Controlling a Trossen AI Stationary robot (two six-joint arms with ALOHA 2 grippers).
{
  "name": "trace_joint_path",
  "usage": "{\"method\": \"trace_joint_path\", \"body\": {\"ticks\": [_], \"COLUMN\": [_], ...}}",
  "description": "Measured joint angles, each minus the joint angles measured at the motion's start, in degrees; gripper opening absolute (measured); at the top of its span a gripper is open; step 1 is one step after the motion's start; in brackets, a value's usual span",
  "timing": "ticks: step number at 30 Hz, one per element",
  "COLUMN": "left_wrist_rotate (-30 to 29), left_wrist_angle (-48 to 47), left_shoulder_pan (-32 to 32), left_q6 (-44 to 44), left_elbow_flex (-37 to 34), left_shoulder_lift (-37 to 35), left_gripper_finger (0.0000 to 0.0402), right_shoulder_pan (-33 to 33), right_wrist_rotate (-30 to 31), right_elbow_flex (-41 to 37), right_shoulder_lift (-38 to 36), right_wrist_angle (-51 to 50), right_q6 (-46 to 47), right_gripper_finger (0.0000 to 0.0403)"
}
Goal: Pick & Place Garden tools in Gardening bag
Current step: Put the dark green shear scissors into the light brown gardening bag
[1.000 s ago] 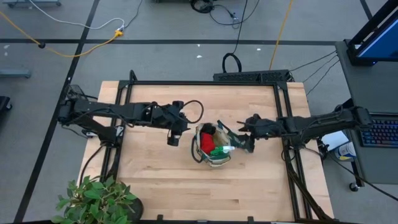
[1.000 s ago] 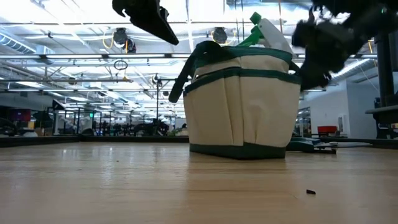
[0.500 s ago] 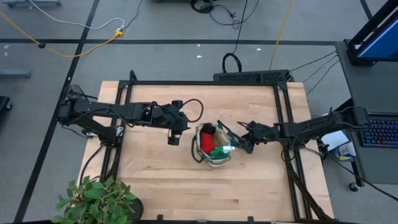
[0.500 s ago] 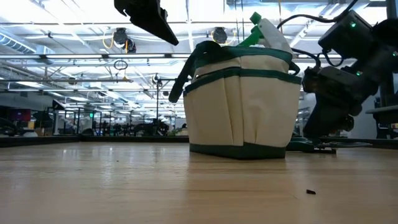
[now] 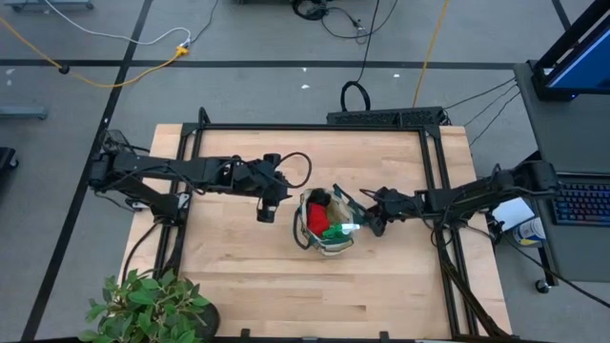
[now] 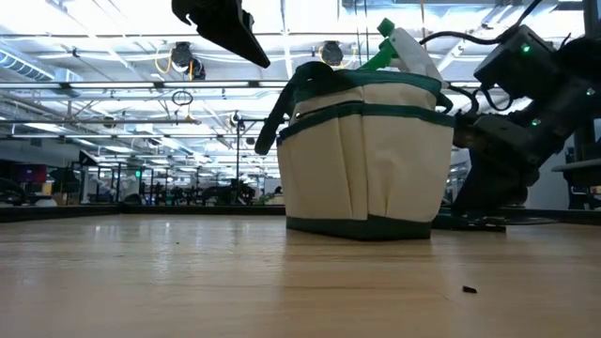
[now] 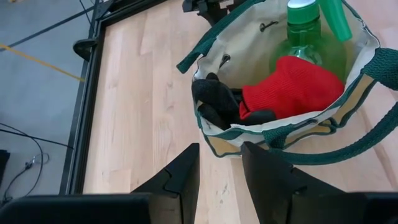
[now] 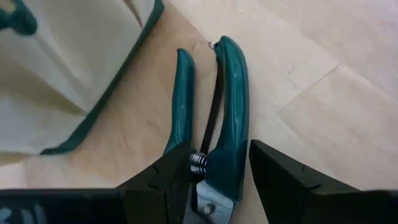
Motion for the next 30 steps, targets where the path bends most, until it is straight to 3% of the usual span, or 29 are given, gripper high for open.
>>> {"method": "trace_joint_path", "body": {"ticks": [4, 15, 23, 30], "left_wrist_rotate": [0.02, 0.02, 0.02, 0.02], "left_wrist_angle": [0.00, -0.03, -0.10, -0.13], "left_shoulder_pan": [0.00, 0.00, -0.03, -0.02], "left_q6": [0.05, -0.04, -0.30, -0.60], "left_elbow_flex": [-0.01, -0.01, -0.01, -0.03], "left_shoulder_lift": [0.00, 0.00, 0.00, 0.00], "left_gripper_finger": [0.0127, 0.0127, 0.0127, 0.0127], "right_shoulder_pan": [-0.04, -0.07, -0.06, -0.02], "right_wrist_rotate": [1.73, 1.30, -0.34, -4.49], "right_elbow_flex": [0.07, 0.06, -0.08, -0.09], "right_shoulder_lift": [2.29, 3.04, 0.98, 0.06], "right_wrist_angle": [1.03, 4.57, 5.37, 9.34], "right_q6": [-2.29, -8.61, -8.14, -10.50], "right_gripper_finger": [0.0134, 0.0000, 0.0002, 0.0078]}}
